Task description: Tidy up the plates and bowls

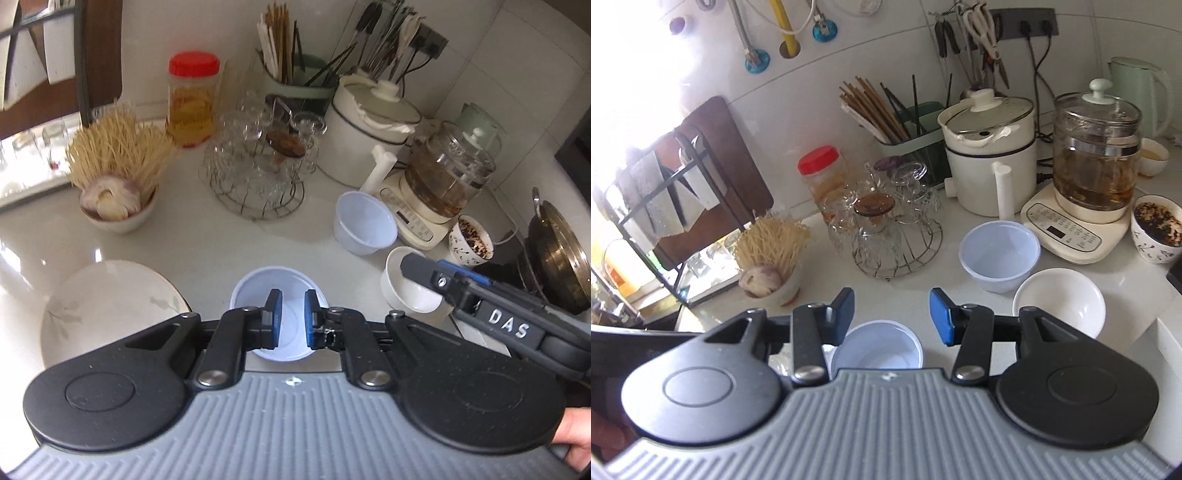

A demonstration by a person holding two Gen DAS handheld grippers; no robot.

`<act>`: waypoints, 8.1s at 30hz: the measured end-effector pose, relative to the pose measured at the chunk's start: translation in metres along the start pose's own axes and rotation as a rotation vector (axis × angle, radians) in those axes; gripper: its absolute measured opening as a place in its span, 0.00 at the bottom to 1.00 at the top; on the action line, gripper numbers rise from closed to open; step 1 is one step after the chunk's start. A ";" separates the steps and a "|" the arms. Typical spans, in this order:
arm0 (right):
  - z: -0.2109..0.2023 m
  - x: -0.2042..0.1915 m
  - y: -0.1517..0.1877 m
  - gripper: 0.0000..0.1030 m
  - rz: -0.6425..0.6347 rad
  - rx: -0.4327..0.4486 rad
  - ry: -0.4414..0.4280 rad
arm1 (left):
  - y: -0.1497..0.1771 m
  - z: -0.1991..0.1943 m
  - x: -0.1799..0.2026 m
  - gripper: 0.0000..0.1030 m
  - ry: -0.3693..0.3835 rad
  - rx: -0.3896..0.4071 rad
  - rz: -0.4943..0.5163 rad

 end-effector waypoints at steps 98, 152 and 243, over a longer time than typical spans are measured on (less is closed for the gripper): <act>0.230 0.172 -0.085 0.17 0.282 -0.371 0.192 | -0.124 0.319 0.028 0.15 0.186 -0.298 0.017; 0.091 0.062 -0.062 0.17 0.111 -0.289 -0.005 | -0.072 0.092 0.009 0.15 0.117 -0.060 -0.096; 0.022 0.024 -0.051 0.44 -0.097 -0.138 -0.018 | -0.034 0.031 0.017 0.46 -0.032 0.091 -0.030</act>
Point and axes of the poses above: each gripper's, at about its wrist camera, not at the fingertips, and z roughly the way its jaws point, x to its right, y to its underside, the point moved 2 cm from there along z, roughly the way its jaws point, and after that the axes turned 14 degrees about z, right-handed, at the moved point
